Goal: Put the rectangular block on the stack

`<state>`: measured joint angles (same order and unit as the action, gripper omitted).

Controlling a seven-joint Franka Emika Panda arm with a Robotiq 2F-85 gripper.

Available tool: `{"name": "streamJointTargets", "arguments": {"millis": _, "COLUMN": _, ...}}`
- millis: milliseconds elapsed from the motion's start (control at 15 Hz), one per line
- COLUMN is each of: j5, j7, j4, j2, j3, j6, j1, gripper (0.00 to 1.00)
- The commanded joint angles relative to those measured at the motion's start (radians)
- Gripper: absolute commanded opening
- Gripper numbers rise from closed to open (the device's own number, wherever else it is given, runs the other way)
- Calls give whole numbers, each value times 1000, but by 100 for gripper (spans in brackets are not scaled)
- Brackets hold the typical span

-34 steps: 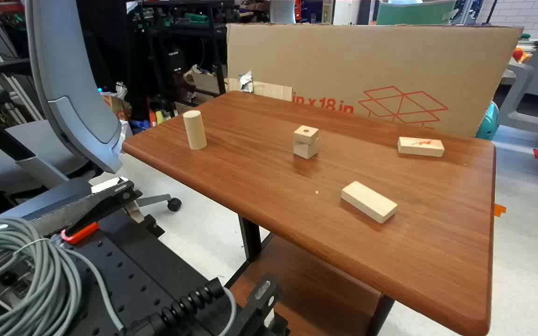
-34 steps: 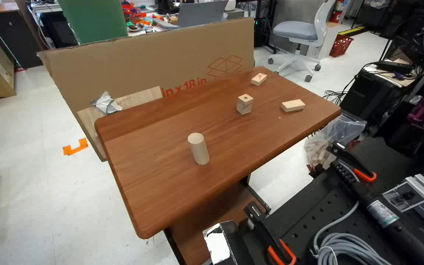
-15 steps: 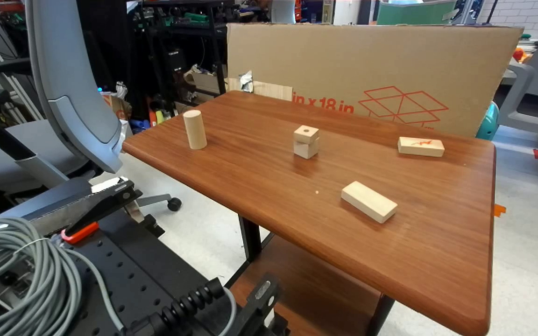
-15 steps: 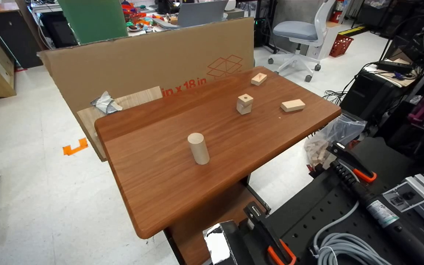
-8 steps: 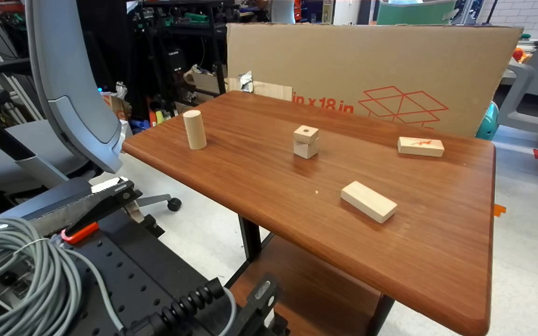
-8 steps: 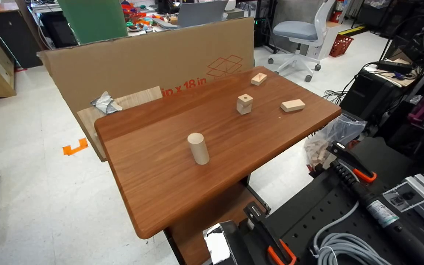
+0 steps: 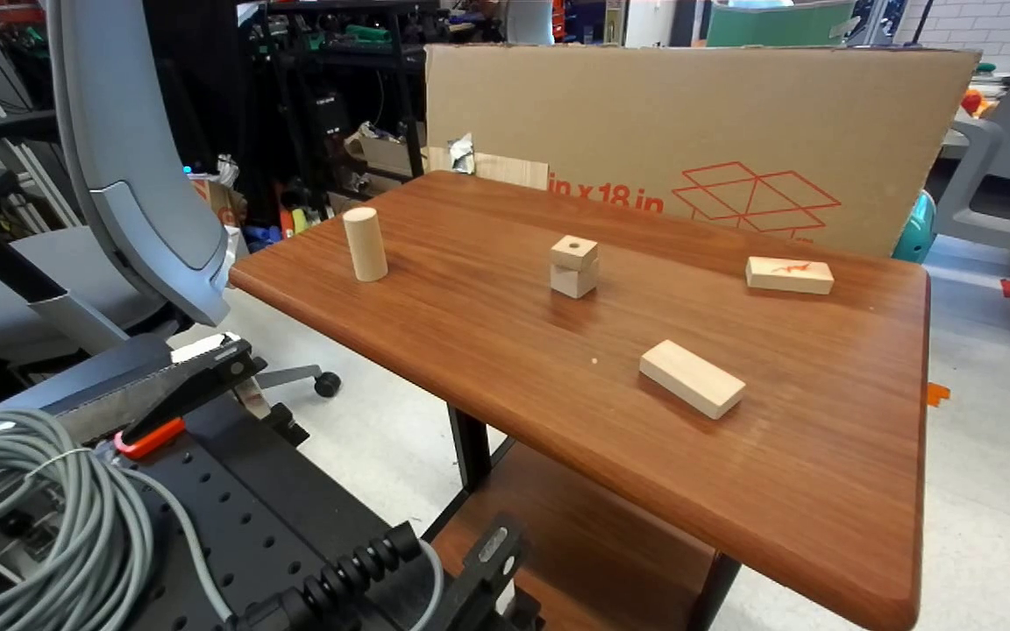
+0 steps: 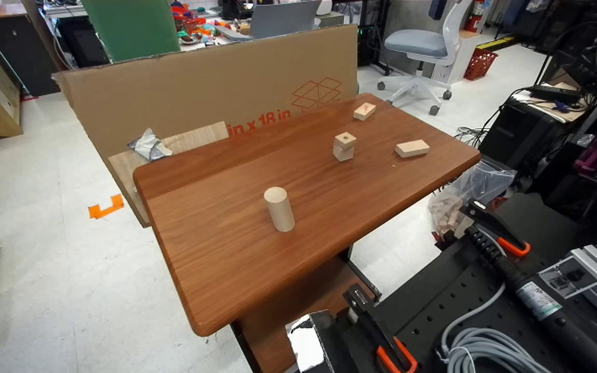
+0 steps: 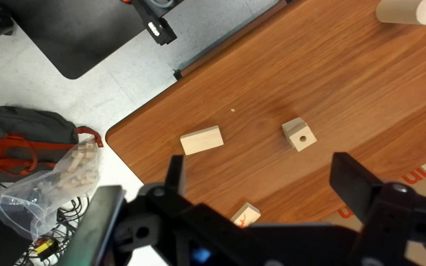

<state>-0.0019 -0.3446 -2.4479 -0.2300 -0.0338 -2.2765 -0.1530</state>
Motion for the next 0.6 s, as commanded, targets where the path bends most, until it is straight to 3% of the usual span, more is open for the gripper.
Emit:
{"name": "streamJointTargets", "arguments": {"millis": 0, "j5": -78, "j7": 87, "j4": 4, "j2": 86, "j3": -25, "j6": -78, "j1": -5, "gripper": 100}}
{"name": "streamJointTargets", "arguments": {"millis": 533, "j5": -66, "j7": 221, "j4": 42, "j2": 285, "j3": -74, "j6": -215, "j1": 4, "gripper": 100}}
